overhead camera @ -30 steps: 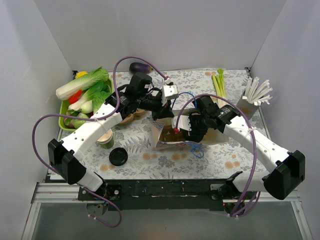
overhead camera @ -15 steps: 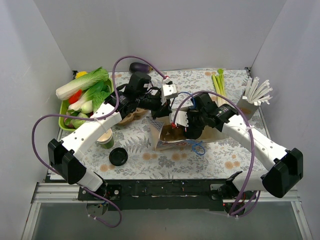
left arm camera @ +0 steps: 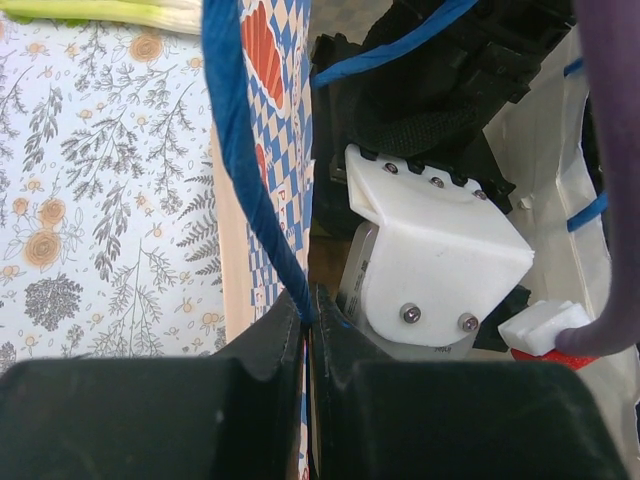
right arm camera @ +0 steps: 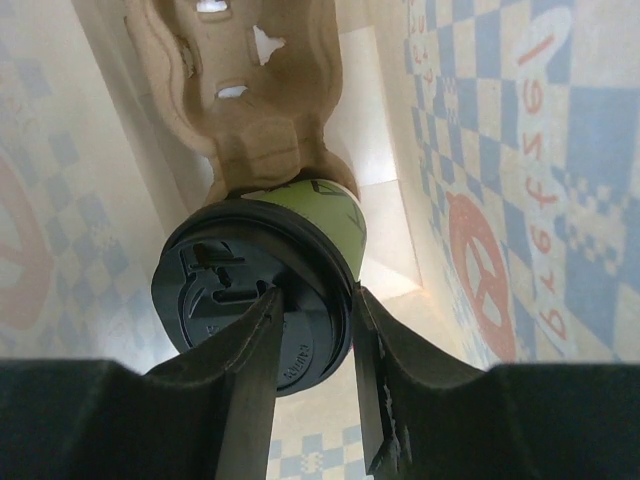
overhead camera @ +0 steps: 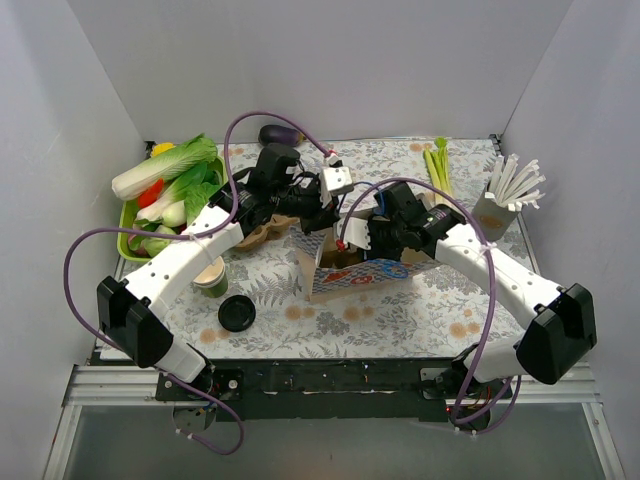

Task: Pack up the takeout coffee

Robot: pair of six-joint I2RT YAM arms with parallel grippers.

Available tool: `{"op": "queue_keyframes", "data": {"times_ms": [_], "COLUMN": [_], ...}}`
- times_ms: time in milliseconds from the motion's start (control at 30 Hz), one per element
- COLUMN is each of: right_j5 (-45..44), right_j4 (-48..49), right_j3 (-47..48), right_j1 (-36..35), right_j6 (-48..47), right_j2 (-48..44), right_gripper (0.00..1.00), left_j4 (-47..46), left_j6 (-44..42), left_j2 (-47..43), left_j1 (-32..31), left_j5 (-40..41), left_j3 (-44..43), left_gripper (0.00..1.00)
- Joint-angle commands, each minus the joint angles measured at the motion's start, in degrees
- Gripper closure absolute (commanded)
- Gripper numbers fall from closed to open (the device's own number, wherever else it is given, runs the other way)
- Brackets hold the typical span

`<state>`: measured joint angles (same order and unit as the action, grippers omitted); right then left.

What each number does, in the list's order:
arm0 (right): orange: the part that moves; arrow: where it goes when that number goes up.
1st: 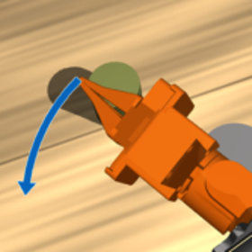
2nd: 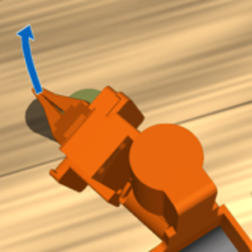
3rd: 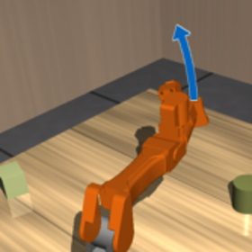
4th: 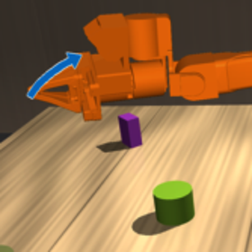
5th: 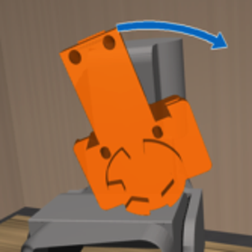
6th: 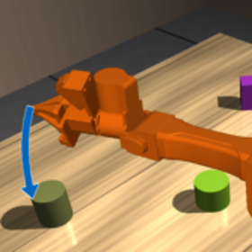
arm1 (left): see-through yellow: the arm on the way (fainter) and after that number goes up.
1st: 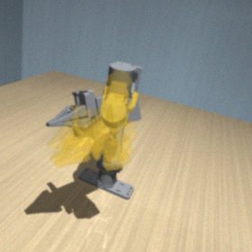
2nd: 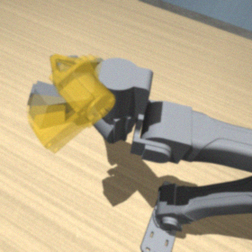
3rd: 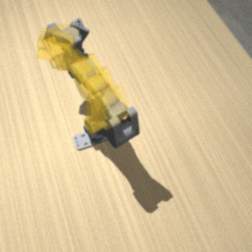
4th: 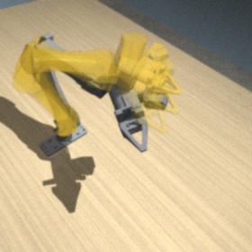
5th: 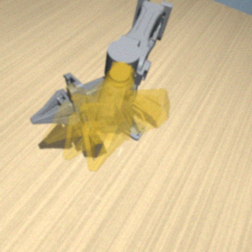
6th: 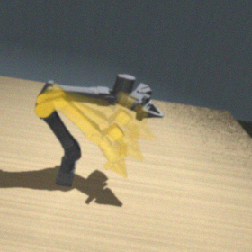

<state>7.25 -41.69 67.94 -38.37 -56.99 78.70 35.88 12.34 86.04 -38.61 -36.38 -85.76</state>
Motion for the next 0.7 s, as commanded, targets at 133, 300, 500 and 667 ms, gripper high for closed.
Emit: {"op": "queue_keyframes", "data": {"times_ms": [133, 300, 500, 667], "right_j5": [-0.7, 0.5, 2.4, 4.5], "right_j4": [2.3, 1.2, -0.6, -2.1], "right_j3": [4.9, 6.4, 8.7, 10.6], "right_j1": [2.8, 4.4, 6.3, 7.2], "right_j6": [3.6, 3.4, 3.5, 4.0], "right_j2": [3.4, 5.0, 7.5, 9.4], "right_gripper": [0.6, 0.6, 0.61, 0.61], "left_j4": [-1.2, -0.9, -0.6, -0.9], "left_j6": [2.6, 4.3, 4.9, 5.1], "left_j2": [-0.1, 1.1, 1.9, 2.4], "left_j1": [0.4, 2.1, 3.7, 4.2], "left_j5": [-3.2, -3.3, -4.1, -4.0], "left_j3": [-1.1, -2.9, -3.2, -3.5], "left_gripper": [1.0, 1.0, 1.0, 1.0]}}
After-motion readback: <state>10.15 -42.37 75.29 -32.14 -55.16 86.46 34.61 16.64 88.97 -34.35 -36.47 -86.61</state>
